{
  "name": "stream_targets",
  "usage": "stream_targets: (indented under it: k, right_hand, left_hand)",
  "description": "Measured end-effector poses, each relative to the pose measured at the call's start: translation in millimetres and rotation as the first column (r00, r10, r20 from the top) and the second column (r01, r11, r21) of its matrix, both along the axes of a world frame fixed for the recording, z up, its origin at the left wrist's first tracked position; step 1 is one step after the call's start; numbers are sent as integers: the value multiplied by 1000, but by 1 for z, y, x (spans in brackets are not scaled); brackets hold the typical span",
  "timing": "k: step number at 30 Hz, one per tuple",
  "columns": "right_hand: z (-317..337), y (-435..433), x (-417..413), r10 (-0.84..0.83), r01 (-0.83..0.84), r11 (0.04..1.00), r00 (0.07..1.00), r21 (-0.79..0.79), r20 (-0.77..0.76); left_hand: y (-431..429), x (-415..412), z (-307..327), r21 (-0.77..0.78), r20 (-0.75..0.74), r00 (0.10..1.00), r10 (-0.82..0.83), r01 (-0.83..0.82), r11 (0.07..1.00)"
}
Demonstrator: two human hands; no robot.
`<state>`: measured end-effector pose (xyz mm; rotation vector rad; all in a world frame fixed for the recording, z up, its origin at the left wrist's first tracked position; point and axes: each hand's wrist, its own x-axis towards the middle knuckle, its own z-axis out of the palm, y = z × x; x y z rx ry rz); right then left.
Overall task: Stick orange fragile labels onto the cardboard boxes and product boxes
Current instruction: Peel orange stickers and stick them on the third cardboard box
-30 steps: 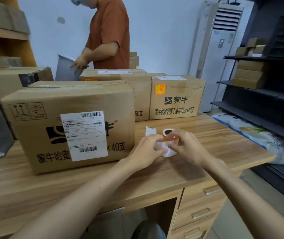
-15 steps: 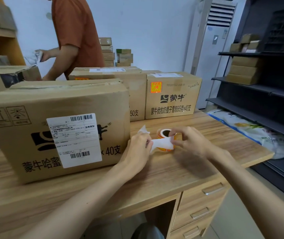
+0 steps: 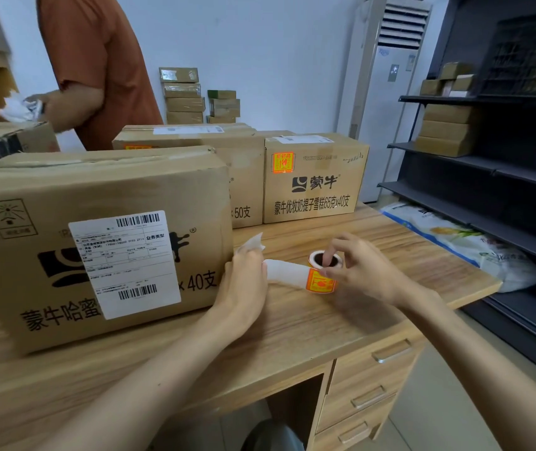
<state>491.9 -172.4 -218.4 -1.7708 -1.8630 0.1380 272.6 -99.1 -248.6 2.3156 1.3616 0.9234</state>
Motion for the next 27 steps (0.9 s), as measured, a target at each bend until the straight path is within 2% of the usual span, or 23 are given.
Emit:
stream_targets:
  k: [4,10,13,17,22,27]
  right_hand:
    - [0,-6,3,36,-37,999,991,-5,-133]
    - [-4,-7,0,64,-64,998,994,0,-88]
    - [-5,-5,-2,83,-81,996,994,37,-75]
    - [-6,-2,-6,90,-87,995,994,56,-54]
    - [-12,-7,-13,-8,0,992,997,123,71]
    - [-16,-20,-25,-36,24,986,997,167,66]
  left_hand:
    - [2,0,2,0,-7,999,-47,47,999]
    - [-6,8,11,96,-74,980,-185,191,977]
    - [-4,14,12,23,-62,945,-320,322,947]
    - [-3,20,7,-150,45,913,-406,408,901]
    - [2,21,4,-245,204,894,-399,441,863]
    - [9,14,1,-340,373,847,-379,504,794]
